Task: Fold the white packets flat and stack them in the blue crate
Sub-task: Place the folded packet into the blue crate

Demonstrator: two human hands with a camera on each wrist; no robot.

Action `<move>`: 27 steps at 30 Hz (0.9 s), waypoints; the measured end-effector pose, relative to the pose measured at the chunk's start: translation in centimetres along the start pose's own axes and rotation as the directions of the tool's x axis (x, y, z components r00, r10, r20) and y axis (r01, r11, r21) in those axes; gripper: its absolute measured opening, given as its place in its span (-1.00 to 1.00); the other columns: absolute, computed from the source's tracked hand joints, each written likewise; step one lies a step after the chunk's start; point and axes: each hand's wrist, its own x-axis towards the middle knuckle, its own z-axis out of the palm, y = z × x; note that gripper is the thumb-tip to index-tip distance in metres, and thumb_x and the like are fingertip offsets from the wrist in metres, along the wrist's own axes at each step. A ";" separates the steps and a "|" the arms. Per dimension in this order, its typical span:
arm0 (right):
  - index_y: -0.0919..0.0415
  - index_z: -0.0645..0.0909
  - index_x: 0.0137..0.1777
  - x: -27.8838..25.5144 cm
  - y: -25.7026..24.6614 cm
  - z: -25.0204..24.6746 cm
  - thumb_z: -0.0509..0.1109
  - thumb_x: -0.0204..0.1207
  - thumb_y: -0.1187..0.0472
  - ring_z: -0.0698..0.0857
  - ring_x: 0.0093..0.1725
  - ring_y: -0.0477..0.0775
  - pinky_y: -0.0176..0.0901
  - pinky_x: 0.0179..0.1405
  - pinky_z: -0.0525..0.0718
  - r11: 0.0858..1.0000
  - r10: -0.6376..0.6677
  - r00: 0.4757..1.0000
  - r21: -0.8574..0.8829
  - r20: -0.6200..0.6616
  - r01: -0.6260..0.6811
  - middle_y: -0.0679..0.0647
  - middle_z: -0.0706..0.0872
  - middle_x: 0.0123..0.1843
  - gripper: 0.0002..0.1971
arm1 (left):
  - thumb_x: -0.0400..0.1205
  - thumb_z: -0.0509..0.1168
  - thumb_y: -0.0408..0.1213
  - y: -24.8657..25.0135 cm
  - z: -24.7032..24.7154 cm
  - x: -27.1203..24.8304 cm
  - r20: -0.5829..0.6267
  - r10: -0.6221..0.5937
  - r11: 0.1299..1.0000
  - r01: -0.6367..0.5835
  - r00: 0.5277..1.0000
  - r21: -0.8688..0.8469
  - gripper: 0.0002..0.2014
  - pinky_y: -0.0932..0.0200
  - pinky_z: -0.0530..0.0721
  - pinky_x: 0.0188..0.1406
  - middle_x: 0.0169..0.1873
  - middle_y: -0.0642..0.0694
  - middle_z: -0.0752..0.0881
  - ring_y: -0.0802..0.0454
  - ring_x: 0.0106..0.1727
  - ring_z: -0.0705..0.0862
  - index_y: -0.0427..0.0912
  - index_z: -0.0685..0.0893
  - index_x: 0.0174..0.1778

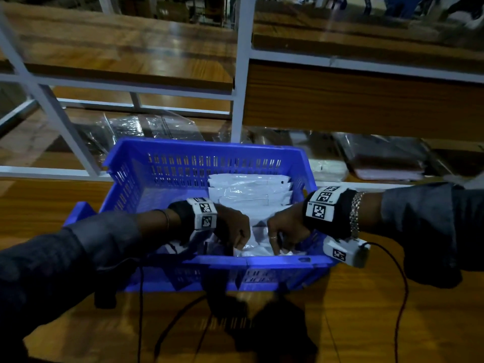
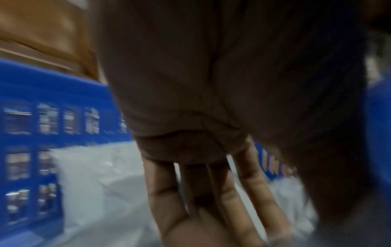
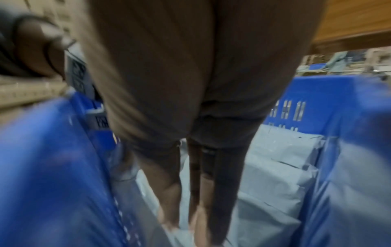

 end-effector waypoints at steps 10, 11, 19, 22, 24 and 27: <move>0.49 0.74 0.24 -1.9 0.3 1.3 0.24 0.56 0.63 0.58 -0.51 -0.39 -0.59 -0.49 0.46 0.998 0.052 0.999 0.038 0.013 -0.052 0.27 0.85 0.00 -0.66 | 0.39 0.49 -0.51 1.1 0.3 0.4 0.010 -0.154 0.940 0.143 0.988 0.310 -0.76 0.33 0.55 -0.38 -0.49 0.03 0.62 0.04 -0.46 0.59 -0.07 0.65 -0.37; 0.51 0.72 0.25 -2.0 0.6 1.4 0.20 0.57 0.64 0.62 -0.43 -0.33 -0.57 -0.44 0.49 0.997 0.053 0.999 0.059 0.004 -0.053 0.34 0.81 0.04 -0.64 | 0.37 0.47 -0.50 1.3 0.4 0.4 -0.017 -0.170 0.926 0.166 0.985 0.338 -0.76 0.28 0.58 -0.35 -0.54 0.05 0.60 0.04 -0.49 0.59 -0.08 0.62 -0.44; 0.55 0.70 0.25 -4.7 1.4 -1.4 0.26 0.68 0.52 0.72 -0.06 0.09 -0.13 -0.16 0.68 0.978 -0.014 0.973 0.200 -0.232 0.062 0.45 0.77 0.10 -0.74 | 0.31 0.74 -0.20 2.3 -2.4 -2.9 -0.016 -0.327 0.944 0.327 0.945 0.045 -0.62 0.14 0.75 -0.42 -0.30 -0.21 0.85 -0.16 -0.28 0.86 -0.35 0.81 -0.13; 0.62 0.66 0.26 -4.2 0.9 -2.4 0.26 0.70 0.50 0.67 -0.18 0.20 -0.12 -0.22 0.64 0.982 0.020 0.981 0.187 -0.195 0.017 0.34 0.71 -0.07 -0.76 | 0.33 0.72 0.02 2.2 -2.7 -3.5 -0.136 -0.352 0.935 0.355 0.926 0.002 -0.60 0.01 0.81 -0.14 -0.25 -0.11 0.87 -0.01 -0.25 0.83 -0.21 0.87 -0.14; 0.62 0.65 0.25 -3.4 0.5 -2.7 0.27 0.69 0.51 0.65 -0.28 0.09 -0.20 -0.30 0.63 0.989 0.032 0.990 0.144 -0.135 -0.012 0.29 0.70 -0.13 -0.77 | 0.35 0.69 0.05 2.3 -2.3 -3.3 -0.170 -0.360 0.931 0.365 0.917 -0.003 -0.63 0.02 0.78 -0.06 -0.24 -0.09 0.86 0.08 -0.32 0.73 -0.17 0.88 -0.16; 0.57 0.70 0.24 -2.1 0.1 -3.1 0.28 0.66 0.54 0.69 -0.40 -0.22 -0.35 -0.32 0.67 0.997 0.034 0.992 0.077 -0.118 -0.025 0.42 0.78 0.07 -0.75 | 0.41 0.66 0.00 2.5 -1.6 -2.8 -0.146 -0.347 0.937 0.348 0.926 -0.023 -0.69 0.07 0.76 -0.01 -0.20 -0.07 0.87 0.13 -0.25 0.73 -0.18 0.89 -0.15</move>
